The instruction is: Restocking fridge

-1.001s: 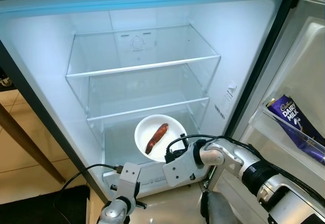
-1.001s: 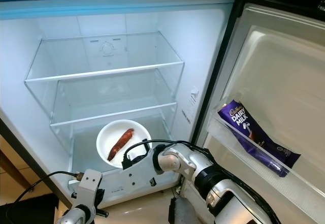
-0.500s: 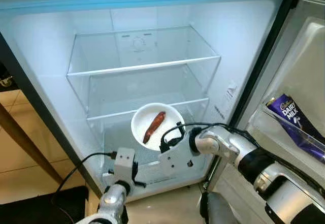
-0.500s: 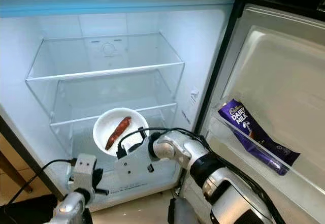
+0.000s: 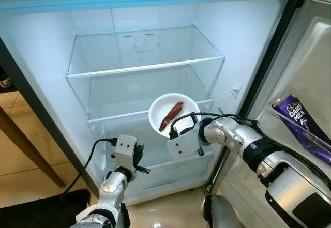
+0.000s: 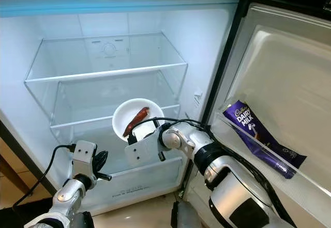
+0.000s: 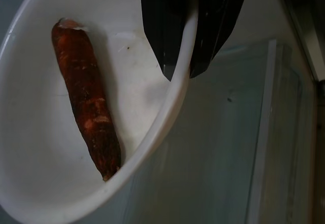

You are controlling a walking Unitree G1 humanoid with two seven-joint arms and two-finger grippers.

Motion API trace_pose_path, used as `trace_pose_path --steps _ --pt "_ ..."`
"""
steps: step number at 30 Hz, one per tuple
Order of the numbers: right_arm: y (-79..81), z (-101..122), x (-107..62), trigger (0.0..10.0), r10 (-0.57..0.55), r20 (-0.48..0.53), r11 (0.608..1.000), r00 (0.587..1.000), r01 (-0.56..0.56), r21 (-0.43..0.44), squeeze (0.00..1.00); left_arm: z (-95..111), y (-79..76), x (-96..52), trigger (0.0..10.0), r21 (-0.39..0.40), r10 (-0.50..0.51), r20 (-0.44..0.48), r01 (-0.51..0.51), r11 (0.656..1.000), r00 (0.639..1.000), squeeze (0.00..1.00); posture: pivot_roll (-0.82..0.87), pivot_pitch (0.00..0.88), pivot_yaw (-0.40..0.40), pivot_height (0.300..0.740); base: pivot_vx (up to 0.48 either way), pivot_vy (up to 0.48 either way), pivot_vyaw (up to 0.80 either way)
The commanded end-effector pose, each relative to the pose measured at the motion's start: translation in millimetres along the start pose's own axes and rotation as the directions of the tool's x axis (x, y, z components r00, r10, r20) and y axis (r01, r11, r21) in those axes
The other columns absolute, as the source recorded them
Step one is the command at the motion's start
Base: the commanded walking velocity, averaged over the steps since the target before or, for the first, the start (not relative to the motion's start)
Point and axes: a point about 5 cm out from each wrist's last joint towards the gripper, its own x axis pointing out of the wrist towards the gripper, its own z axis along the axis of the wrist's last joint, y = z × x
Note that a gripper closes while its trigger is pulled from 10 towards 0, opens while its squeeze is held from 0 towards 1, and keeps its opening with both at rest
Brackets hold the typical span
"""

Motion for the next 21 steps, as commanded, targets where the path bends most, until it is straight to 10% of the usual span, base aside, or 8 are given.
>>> trace_pose_path --steps 1,21 --pt "-23.4 -4.9 -7.8 10.0 -0.061 -0.031 0.998 0.998 0.06 -0.025 0.0 -3.7 -3.7 -3.1 10.0 -0.004 -0.024 0.007 0.024 1.0 1.0 0.0 -0.02 0.0 -0.073 0.475 0.0 0.0 0.0" --pt "-48.7 14.9 -3.3 10.0 -0.11 0.003 0.993 0.994 0.11 -0.039 0.0 5.7 -1.0 -17.2 10.0 0.037 -0.081 0.17 0.076 0.996 0.982 0.0 0.02 0.188 -0.119 0.475 0.0 0.0 0.0"
